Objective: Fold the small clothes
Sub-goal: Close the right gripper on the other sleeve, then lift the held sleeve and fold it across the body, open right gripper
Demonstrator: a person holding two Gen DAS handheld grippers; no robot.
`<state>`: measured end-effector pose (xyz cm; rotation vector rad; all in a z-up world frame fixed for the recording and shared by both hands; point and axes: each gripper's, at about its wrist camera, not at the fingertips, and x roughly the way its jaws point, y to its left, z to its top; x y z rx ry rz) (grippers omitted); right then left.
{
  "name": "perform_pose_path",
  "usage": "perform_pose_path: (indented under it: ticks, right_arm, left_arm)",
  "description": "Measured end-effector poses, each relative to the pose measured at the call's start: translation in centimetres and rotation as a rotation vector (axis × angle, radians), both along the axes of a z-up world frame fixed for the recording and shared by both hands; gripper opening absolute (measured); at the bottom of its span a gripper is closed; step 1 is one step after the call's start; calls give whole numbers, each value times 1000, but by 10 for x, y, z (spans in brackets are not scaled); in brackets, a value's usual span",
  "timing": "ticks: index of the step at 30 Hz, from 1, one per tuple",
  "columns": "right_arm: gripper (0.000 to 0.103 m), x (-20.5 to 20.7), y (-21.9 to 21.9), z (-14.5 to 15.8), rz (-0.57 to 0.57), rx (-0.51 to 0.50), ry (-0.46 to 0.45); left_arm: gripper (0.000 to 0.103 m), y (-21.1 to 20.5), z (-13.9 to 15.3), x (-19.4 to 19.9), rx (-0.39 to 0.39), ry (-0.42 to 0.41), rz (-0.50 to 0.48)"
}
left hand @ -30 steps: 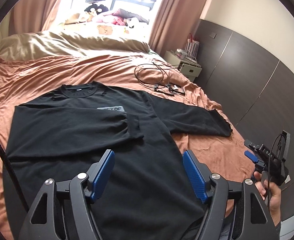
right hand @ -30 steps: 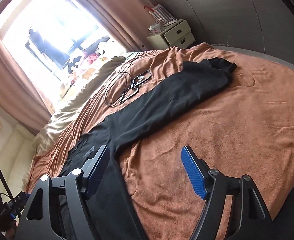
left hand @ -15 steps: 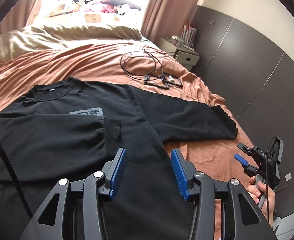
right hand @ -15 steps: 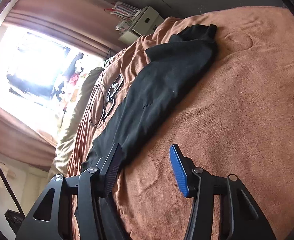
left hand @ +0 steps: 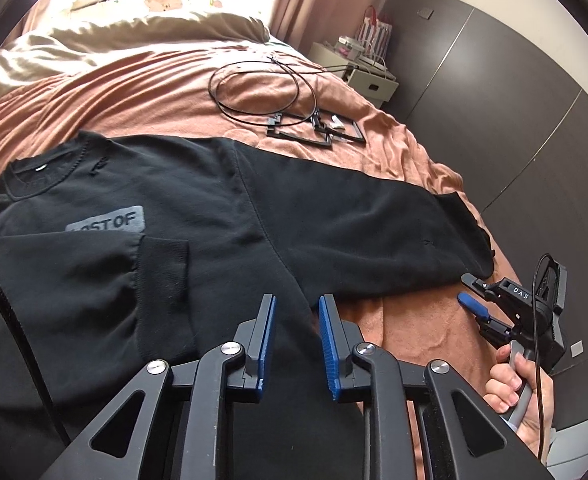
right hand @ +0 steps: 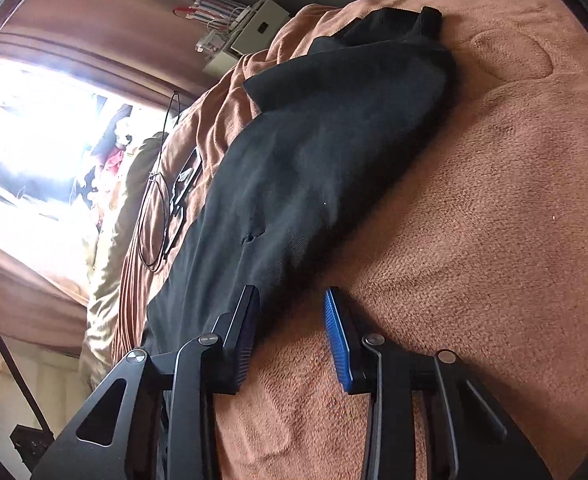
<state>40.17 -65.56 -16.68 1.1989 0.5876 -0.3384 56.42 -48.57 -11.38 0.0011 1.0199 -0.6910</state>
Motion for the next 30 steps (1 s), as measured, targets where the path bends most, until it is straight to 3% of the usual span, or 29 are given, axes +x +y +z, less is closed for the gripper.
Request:
perform_pose_path:
  ticks: [4,8,13,19,30]
  right_arm:
    - [23,12,-8,2,-2,-14,24]
    - [11,16,-13,0,-7,-5,28]
    - [3,19,-18,0,-1,-9,-4]
    - [2,11,-17,15,0,-30,-71]
    - [2,-18,9,68,78,-51,-303]
  left_arm:
    - [17,-17,-16,14,3,20,-7]
    - [13,-35,-34,26,12,40,-15]
    - [12,-55,-54,38,34,57,-30]
    - [5,-56,-76,44,93,71,-23]
    - [4,-42,-81,37,97,86,-38]
